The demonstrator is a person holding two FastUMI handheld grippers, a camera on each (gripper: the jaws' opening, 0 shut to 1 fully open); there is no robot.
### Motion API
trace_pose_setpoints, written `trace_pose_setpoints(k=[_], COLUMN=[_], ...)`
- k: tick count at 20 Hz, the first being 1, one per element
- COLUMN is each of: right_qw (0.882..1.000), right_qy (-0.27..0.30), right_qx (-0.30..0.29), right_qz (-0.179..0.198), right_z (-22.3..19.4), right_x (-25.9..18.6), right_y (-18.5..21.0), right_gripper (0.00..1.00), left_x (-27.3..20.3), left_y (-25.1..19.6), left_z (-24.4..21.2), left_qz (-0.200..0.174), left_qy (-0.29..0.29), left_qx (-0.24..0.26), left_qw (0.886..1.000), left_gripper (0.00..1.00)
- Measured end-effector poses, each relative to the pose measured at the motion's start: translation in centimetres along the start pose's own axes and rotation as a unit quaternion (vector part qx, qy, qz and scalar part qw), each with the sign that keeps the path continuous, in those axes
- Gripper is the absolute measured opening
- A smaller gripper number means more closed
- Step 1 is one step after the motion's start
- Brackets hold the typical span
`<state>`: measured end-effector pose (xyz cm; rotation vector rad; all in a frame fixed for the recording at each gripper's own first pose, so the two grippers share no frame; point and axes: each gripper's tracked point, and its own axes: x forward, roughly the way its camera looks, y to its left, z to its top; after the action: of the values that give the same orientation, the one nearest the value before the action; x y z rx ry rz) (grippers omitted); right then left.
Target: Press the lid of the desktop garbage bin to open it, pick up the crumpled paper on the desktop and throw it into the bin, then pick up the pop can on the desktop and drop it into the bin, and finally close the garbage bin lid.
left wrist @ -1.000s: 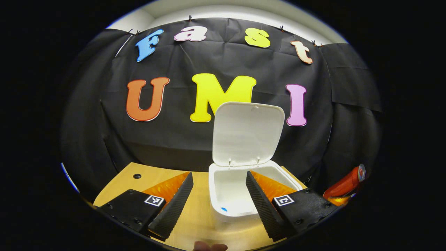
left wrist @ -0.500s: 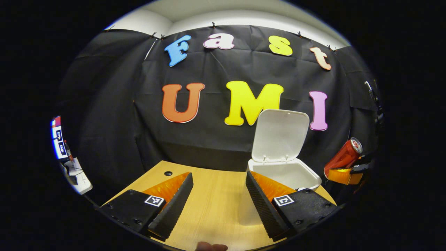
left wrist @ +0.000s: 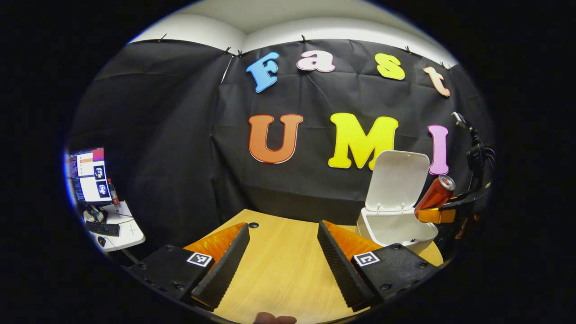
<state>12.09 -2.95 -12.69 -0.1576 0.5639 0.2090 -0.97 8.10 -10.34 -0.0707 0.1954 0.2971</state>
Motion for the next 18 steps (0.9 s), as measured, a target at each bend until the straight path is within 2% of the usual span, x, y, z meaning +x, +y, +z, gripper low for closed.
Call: trace_pose_setpoints(k=[5, 9, 18], right_qw=[1.000, 0.999, 0.998], right_qy=[0.020, 0.036, 0.046], right_qx=[-0.003, 0.019, 0.039], right_qz=[0.008, 0.016, -0.005], right_z=[-0.3, -0.6, -0.2], right_x=[2.2, 3.7, 5.3], right_y=[1.3, 1.9, 1.6], right_gripper=[0.80, 0.80, 0.84], left_x=[-0.7, -0.9, -1.2], left_y=[1.4, 2.5, 3.8], left_z=[0.1, 0.4, 0.6], left_qz=[0.018, 0.031, 0.048], left_qy=[0.001, 0.001, -0.002], left_qx=[0.004, 0.006, -0.004], left_qw=[1.000, 1.000, 0.999], left_gripper=[0.98, 0.98, 0.98])
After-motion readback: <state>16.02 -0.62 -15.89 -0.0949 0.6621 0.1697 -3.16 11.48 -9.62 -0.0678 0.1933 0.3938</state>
